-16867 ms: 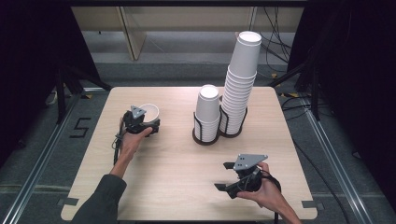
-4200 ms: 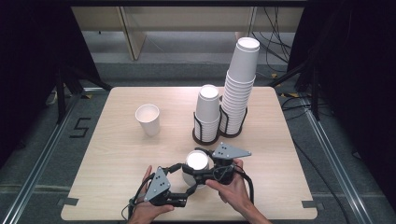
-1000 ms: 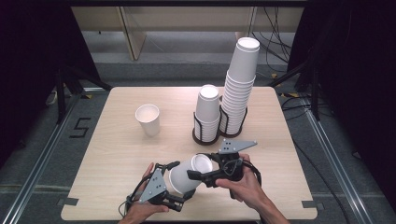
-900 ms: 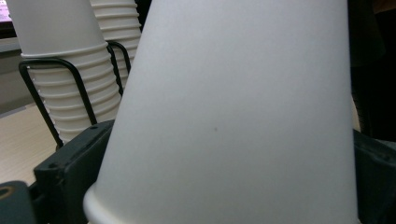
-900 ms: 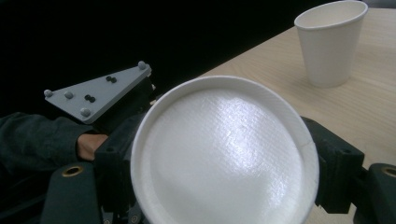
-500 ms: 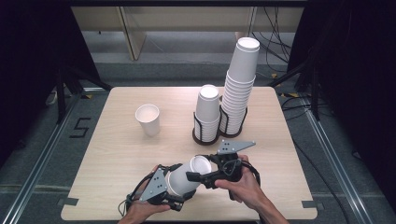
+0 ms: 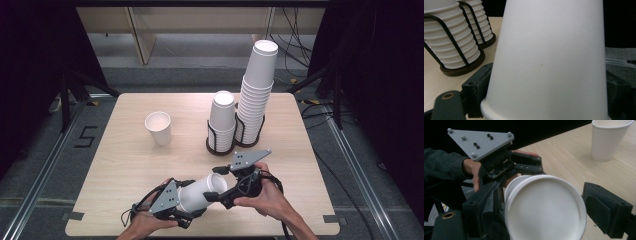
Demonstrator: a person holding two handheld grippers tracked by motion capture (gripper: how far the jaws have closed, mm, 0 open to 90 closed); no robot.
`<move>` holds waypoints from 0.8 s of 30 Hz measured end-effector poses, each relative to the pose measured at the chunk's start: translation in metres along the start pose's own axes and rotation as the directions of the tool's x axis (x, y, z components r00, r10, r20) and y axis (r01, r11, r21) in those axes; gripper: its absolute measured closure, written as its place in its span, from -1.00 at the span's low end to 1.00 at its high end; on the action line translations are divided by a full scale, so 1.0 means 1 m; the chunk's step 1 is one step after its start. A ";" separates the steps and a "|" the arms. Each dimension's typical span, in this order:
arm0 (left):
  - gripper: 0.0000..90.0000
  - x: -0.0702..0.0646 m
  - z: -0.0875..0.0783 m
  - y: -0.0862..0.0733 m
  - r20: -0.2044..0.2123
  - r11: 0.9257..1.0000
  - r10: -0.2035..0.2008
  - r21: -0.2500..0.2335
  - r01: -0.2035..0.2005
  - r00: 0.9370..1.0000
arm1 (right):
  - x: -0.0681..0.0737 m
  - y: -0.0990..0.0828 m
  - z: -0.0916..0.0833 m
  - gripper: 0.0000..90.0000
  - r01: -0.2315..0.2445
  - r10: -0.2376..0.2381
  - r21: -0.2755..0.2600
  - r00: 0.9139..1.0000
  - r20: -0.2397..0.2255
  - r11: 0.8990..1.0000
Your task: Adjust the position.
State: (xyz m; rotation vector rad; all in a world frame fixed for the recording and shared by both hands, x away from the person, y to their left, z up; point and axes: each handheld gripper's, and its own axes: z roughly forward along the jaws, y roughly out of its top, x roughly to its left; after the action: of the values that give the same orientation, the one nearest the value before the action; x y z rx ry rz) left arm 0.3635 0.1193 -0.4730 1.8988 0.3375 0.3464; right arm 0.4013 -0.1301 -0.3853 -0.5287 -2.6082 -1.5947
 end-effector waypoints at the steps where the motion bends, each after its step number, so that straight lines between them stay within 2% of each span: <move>1: -0.65 0.000 -0.001 0.001 -0.002 1.000 0.009 0.029 -0.009 1.000 | 0.001 0.000 -0.001 -0.64 -0.005 0.005 0.020 1.000 0.000 1.000; 2: -0.64 0.000 0.000 0.001 -0.001 0.999 0.012 0.038 -0.012 1.000 | 0.001 0.001 -0.002 -0.64 0.016 -0.016 0.027 1.000 0.008 0.999; 3: -0.64 0.000 0.001 0.000 0.008 0.999 0.009 0.038 -0.010 1.000 | 0.002 0.001 -0.002 -0.64 0.019 -0.020 0.044 1.000 0.012 0.999; 4: -0.64 0.000 0.000 0.001 0.006 0.998 0.023 0.066 -0.024 1.000 | 0.002 0.001 -0.002 -0.64 0.022 -0.022 0.052 1.000 0.006 0.998; 5: -0.64 -0.002 0.001 0.001 0.008 0.998 0.020 0.067 -0.021 1.000 | 0.002 0.001 -0.002 -0.64 0.027 -0.028 0.055 1.000 0.013 0.998; 6: -0.63 -0.002 0.001 0.001 0.017 0.997 0.030 0.077 -0.031 0.999 | 0.001 0.001 -0.002 -0.64 0.057 -0.058 0.073 0.998 0.012 0.996; 7: -0.63 -0.002 0.001 0.002 0.021 0.994 0.044 0.095 -0.046 0.999 | 0.002 0.001 -0.002 -0.64 0.047 -0.048 0.092 0.999 0.011 0.995; 9: -0.63 -0.003 0.001 0.003 0.027 0.994 0.042 0.100 -0.044 0.999 | 0.002 0.000 -0.001 -0.64 0.060 -0.063 0.119 0.998 0.018 0.991; 13: -0.63 -0.003 0.001 0.004 0.034 0.991 0.054 0.121 -0.058 0.998 | 0.001 -0.004 0.003 -0.65 0.059 -0.057 0.173 0.998 -0.016 0.983; 20: -0.63 -0.003 -0.001 0.005 0.033 0.987 0.070 0.139 -0.074 0.997 | 0.000 -0.009 0.011 -0.64 0.055 -0.047 0.212 0.998 -0.042 0.976; 21: -0.63 -0.003 -0.001 0.006 0.034 0.984 0.081 0.154 -0.085 0.996 | 0.000 -0.009 0.011 -0.64 0.054 -0.045 0.215 0.998 -0.045 0.975; 24: -0.63 -0.003 -0.002 0.007 0.034 0.980 0.097 0.169 -0.101 0.995 | 0.002 -0.009 0.012 -0.64 0.078 -0.072 0.232 0.997 -0.035 0.969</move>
State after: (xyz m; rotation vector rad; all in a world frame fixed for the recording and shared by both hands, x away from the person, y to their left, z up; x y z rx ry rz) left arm 0.3605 0.1175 -0.4659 2.0917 0.2628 0.3687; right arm 0.3989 -0.1231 -0.3978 -0.3950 -2.7748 -1.2758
